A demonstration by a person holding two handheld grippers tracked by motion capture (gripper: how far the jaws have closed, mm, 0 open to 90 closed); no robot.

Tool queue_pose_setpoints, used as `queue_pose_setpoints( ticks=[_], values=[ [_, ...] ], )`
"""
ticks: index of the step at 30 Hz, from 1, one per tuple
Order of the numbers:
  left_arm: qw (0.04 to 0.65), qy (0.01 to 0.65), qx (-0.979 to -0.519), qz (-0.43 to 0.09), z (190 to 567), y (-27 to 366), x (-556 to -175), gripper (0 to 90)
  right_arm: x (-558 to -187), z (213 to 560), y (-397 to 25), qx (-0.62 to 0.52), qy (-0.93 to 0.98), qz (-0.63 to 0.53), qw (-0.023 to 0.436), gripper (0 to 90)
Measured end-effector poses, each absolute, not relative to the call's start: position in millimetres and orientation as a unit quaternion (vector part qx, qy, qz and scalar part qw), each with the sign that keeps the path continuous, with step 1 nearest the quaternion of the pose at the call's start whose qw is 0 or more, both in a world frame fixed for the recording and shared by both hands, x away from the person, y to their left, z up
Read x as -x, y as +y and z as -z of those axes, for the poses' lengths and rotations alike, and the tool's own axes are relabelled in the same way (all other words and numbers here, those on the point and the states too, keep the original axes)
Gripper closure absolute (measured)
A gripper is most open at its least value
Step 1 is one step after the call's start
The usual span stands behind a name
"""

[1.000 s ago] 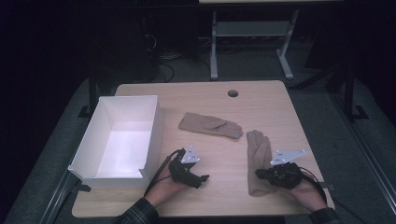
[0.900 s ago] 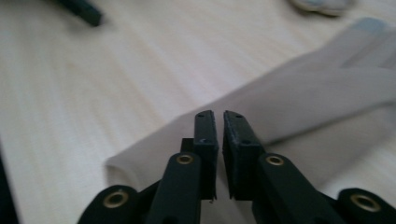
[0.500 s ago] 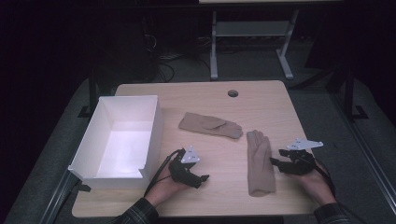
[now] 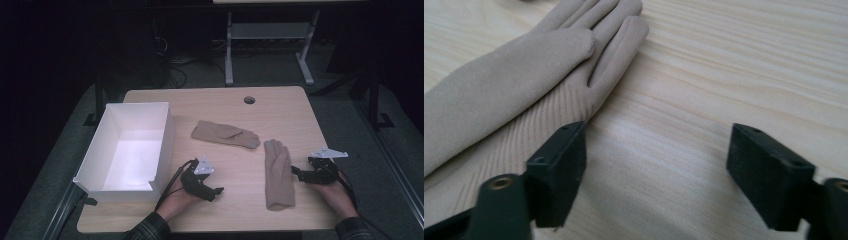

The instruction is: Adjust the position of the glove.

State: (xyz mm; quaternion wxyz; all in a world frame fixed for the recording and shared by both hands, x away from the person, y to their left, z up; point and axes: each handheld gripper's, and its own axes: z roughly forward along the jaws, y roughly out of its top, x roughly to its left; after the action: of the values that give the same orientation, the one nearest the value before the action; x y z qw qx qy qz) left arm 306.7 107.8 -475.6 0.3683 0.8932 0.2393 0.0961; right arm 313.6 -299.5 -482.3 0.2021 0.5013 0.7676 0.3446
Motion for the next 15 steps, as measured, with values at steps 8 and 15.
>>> queue_pose_setpoints(
  ticks=[8,15],
  values=[
    [0.356,0.255,-0.894,-0.091,466.0,101.9,-318.3,55.0,-314.0,482.6,-299.4,-0.499,0.77,-0.343,0.201,18.5],
    [0.36,0.274,-0.887,-0.096,450.0,94.6,-344.4,87.7,-314.0,482.6,-299.4,-0.499,0.77,-0.343,0.201,18.5]
  ],
)
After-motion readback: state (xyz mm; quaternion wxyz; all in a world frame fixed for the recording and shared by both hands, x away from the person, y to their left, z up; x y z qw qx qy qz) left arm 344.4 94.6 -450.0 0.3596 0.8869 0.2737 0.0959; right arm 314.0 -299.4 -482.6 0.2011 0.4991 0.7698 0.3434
